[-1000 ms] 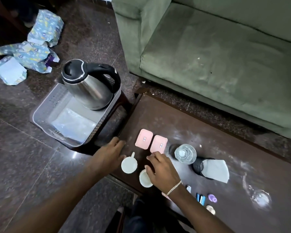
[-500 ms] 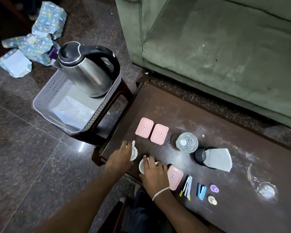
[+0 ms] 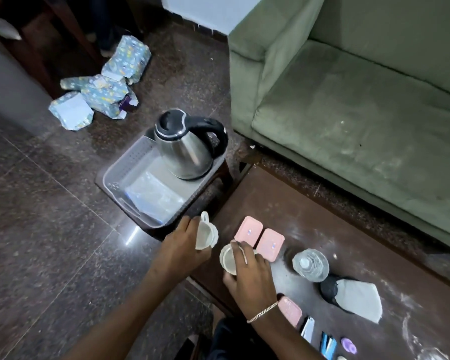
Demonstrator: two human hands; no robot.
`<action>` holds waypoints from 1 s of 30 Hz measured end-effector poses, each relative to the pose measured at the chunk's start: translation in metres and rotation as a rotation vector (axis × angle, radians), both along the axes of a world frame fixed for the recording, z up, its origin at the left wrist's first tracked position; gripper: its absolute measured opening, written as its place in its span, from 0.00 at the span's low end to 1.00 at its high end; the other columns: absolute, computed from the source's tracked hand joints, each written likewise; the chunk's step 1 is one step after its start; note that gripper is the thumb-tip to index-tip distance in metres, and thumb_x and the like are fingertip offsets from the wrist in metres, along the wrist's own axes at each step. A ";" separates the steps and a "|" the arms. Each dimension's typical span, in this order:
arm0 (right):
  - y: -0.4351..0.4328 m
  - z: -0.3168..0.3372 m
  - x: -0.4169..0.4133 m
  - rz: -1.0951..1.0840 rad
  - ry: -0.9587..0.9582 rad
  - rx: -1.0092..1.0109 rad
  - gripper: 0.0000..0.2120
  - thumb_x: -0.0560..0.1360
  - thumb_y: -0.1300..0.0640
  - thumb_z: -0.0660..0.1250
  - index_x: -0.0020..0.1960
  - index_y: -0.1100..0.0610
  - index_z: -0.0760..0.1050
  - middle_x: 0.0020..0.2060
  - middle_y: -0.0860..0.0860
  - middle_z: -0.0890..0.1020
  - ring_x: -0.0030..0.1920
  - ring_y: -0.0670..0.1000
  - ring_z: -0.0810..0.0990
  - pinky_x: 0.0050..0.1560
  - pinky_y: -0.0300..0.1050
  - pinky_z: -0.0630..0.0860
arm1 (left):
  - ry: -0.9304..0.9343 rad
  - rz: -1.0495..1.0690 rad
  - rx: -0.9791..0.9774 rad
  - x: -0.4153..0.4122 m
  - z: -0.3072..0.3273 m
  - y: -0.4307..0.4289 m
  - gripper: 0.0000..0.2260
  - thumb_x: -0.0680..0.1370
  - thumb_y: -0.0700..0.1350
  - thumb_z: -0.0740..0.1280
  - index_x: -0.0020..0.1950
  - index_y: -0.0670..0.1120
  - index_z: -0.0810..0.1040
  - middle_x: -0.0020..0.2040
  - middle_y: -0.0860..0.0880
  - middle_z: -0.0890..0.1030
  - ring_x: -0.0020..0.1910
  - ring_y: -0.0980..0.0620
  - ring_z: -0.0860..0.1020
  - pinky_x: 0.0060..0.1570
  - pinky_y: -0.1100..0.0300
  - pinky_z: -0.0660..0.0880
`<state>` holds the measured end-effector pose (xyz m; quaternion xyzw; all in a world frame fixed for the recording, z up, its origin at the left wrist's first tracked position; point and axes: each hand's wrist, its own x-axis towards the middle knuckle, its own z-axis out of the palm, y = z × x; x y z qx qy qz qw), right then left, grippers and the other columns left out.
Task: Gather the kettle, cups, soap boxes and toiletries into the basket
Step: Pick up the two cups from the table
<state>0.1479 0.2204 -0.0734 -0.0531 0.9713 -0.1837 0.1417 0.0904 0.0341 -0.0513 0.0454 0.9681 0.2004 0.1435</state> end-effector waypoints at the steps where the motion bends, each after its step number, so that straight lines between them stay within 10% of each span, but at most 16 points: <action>1: -0.008 0.012 -0.014 0.000 0.045 -0.031 0.33 0.64 0.49 0.72 0.69 0.55 0.74 0.61 0.52 0.79 0.43 0.58 0.80 0.43 0.53 0.78 | 0.050 0.028 -0.001 -0.009 0.010 -0.013 0.27 0.70 0.54 0.75 0.65 0.45 0.74 0.56 0.47 0.76 0.48 0.38 0.81 0.41 0.49 0.78; 14: -0.128 0.036 -0.179 0.106 0.182 -0.103 0.32 0.66 0.49 0.71 0.68 0.53 0.70 0.63 0.52 0.76 0.50 0.59 0.79 0.47 0.54 0.71 | 0.135 0.157 -0.106 -0.162 -0.009 -0.148 0.33 0.69 0.50 0.80 0.70 0.41 0.72 0.62 0.41 0.77 0.56 0.35 0.80 0.49 0.45 0.77; 30: -0.150 -0.031 -0.193 0.125 0.173 0.137 0.33 0.67 0.46 0.73 0.70 0.53 0.72 0.62 0.53 0.76 0.47 0.58 0.79 0.45 0.56 0.70 | 0.124 -0.029 -0.093 -0.230 -0.062 -0.171 0.27 0.74 0.47 0.77 0.68 0.42 0.73 0.62 0.41 0.76 0.57 0.35 0.79 0.55 0.45 0.78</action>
